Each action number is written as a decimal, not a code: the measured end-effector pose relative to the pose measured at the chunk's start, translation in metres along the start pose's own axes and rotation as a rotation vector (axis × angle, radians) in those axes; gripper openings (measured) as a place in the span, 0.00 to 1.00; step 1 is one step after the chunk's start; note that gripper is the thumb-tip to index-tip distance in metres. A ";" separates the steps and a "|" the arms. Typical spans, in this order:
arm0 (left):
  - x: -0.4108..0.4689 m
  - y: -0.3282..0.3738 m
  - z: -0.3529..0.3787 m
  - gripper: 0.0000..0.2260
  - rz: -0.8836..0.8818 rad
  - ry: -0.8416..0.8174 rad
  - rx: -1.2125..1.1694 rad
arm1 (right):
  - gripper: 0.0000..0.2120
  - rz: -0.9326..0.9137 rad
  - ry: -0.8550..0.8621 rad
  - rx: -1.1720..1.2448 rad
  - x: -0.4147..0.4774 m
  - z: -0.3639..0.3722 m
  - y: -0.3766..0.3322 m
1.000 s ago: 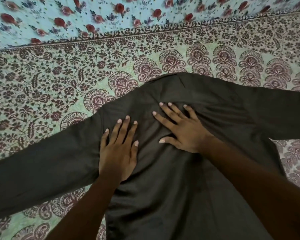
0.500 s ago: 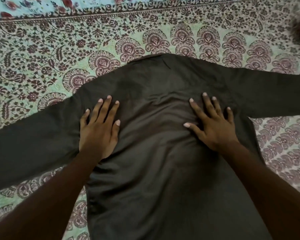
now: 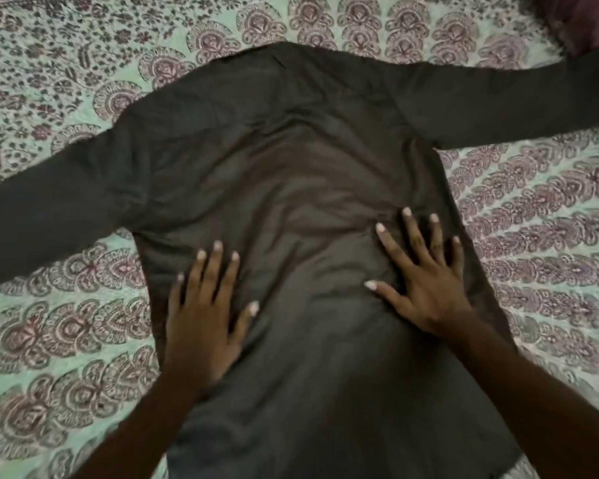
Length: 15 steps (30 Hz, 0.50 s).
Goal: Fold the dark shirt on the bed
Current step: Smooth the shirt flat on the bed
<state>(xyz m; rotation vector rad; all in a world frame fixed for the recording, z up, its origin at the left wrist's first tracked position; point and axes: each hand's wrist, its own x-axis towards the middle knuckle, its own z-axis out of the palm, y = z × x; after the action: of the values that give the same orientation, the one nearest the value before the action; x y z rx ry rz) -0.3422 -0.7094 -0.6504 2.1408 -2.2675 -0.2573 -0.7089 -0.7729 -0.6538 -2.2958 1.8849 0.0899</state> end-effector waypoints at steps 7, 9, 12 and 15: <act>-0.125 0.019 0.018 0.38 -0.125 -0.040 0.028 | 0.38 0.101 -0.091 0.019 -0.120 0.006 0.016; -0.142 0.027 0.017 0.38 -0.162 -0.054 0.014 | 0.37 0.092 -0.106 0.043 -0.138 0.003 0.017; -0.164 0.040 0.015 0.37 -0.218 -0.043 -0.016 | 0.36 0.107 -0.073 0.071 -0.150 -0.001 0.019; -0.189 0.053 0.018 0.35 -0.207 -0.028 -0.057 | 0.35 0.151 -0.057 0.137 -0.161 0.001 0.024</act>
<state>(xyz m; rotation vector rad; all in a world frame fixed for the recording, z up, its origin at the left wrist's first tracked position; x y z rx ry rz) -0.3850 -0.5174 -0.6416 2.3574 -2.0245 -0.3514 -0.7640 -0.6214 -0.6320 -2.0400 1.9686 0.0432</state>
